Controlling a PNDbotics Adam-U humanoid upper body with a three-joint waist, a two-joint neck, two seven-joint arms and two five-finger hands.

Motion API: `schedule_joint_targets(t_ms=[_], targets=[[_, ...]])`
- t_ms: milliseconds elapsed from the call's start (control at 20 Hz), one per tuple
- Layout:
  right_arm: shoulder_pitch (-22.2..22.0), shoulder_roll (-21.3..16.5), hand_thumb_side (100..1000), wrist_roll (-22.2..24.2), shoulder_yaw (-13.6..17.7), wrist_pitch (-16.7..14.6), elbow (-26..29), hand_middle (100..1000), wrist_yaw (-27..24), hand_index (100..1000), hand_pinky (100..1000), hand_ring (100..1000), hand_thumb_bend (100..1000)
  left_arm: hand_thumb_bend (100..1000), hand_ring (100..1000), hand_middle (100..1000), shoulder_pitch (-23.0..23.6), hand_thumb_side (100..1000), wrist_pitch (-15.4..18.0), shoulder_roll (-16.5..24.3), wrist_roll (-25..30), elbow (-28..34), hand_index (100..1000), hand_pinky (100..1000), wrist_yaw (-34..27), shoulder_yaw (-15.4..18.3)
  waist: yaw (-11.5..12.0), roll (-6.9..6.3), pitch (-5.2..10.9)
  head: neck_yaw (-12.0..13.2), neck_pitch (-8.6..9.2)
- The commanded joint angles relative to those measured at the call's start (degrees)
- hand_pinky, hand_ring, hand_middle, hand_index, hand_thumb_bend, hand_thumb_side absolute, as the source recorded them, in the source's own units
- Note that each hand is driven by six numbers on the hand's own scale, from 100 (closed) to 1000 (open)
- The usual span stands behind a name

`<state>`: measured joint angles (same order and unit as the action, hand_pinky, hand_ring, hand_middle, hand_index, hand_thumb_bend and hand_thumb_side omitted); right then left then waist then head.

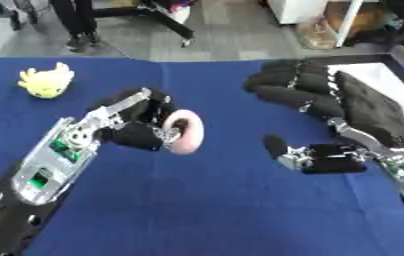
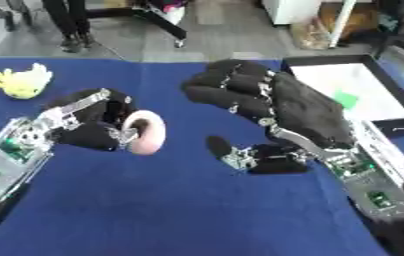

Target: Pick up the objects with one hand, pass them to the other hand, and then place them into the box on the other side of the table.

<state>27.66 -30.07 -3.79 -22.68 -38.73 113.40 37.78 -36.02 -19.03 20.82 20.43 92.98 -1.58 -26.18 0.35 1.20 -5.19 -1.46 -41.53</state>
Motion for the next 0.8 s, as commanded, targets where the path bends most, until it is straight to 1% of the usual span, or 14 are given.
schedule_joint_targets(t_ms=[50, 300, 500, 550, 600, 800], targets=[[1.31, 0.07, 100, -1.50, -0.30, -0.04, 1.19, 863, 1.12, 1000, 877, 848, 100, 100, 384, 301, -1.62, 123, -0.20, -0.71, 0.33, 1.18, 495, 411, -1.81, -0.29, 0.03, 0.04, 0.96, -0.10, 0.27], [1.93, 0.60, 100, -3.43, -1.09, -0.05, 1.19, 863, 2.28, 1000, 877, 848, 100, 100, 386, 303, -2.43, 121, -0.42, -2.27, 0.49, 0.45, 497, 414, -4.58, -0.99, 0.05, 0.13, 0.92, 0.07, 0.28], [1.85, 0.58, 100, -4.14, -1.87, -0.59, 1.19, 861, 3.09, 1000, 875, 845, 100, 100, 387, 304, -2.86, 121, -0.19, -3.36, 0.08, 0.22, 497, 416, -6.40, -0.74, 0.05, 0.22, 0.87, 0.07, 0.24], [1.77, 0.55, 100, -4.21, -2.06, -0.71, 1.19, 860, 3.25, 1000, 875, 845, 100, 100, 387, 304, -2.92, 163, -0.12, -3.57, -0.11, 0.20, 497, 416, -6.82, -0.57, 0.05, 0.23, 0.86, 0.08, 0.22], [1.69, 0.53, 100, -4.28, -2.24, -0.82, 1.19, 860, 3.40, 1000, 875, 844, 100, 100, 387, 304, -2.94, 121, 0.00, -3.81, -0.37, 0.25, 497, 417, -7.35, -0.31, 0.04, 0.24, 0.85, 0.08, 0.19], [1.43, 0.55, 100, -4.68, -2.69, -1.14, 1.19, 856, 3.93, 999, 873, 842, 100, 100, 388, 305, -2.87, 122, 0.42, -4.29, -1.39, 0.90, 498, 419, -9.60, 0.64, 0.00, 0.20, 0.83, 0.01, 0.21]])
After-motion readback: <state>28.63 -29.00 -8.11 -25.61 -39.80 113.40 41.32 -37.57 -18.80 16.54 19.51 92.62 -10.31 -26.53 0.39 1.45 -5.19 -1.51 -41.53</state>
